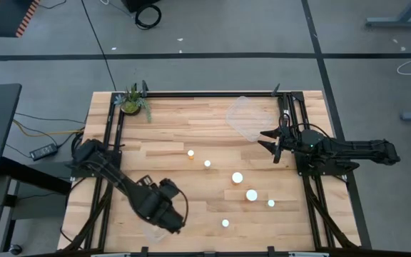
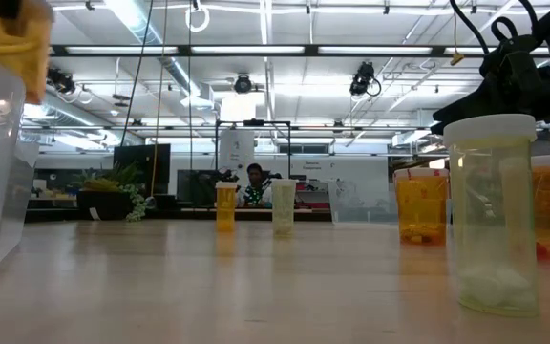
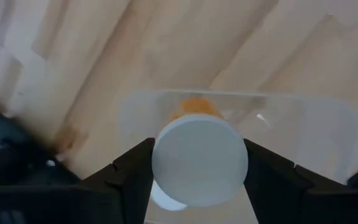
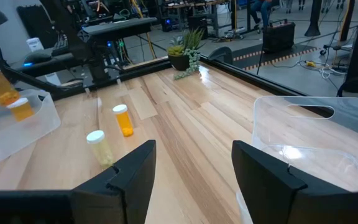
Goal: Pick and place medicine bottles into bin by pill shape (circle, oval)
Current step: Put the big orange pill bottle into the bottom transparent bin
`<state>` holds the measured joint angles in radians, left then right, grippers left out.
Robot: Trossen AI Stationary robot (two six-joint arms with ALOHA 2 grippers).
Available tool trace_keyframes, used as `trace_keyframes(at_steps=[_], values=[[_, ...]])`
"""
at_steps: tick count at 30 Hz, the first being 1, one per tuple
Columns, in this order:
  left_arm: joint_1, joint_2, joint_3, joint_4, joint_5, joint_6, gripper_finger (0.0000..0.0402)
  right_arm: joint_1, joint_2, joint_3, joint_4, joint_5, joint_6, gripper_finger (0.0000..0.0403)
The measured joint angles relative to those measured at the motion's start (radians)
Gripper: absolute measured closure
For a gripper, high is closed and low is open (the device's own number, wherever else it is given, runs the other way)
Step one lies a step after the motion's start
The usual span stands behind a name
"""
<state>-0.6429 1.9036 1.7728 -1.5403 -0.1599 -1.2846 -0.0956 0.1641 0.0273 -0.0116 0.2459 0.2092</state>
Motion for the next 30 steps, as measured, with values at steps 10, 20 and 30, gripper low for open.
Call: trace_keyframes(at_steps=[10,20,30], values=[[-0.053,-0.001,-0.105,0.031,0.016,-0.071,0.0173,0.000,0.000,0.000,0.000,0.000,0.000,0.0185],[-0.043,-0.001,-0.167,0.125,0.025,-0.045,0.0175,0.000,0.000,0.000,0.000,0.000,0.000,0.0185],[-0.053,-0.001,-0.167,0.305,0.157,-0.210,0.0178,0.000,0.000,0.000,0.000,0.000,0.000,0.0185]])
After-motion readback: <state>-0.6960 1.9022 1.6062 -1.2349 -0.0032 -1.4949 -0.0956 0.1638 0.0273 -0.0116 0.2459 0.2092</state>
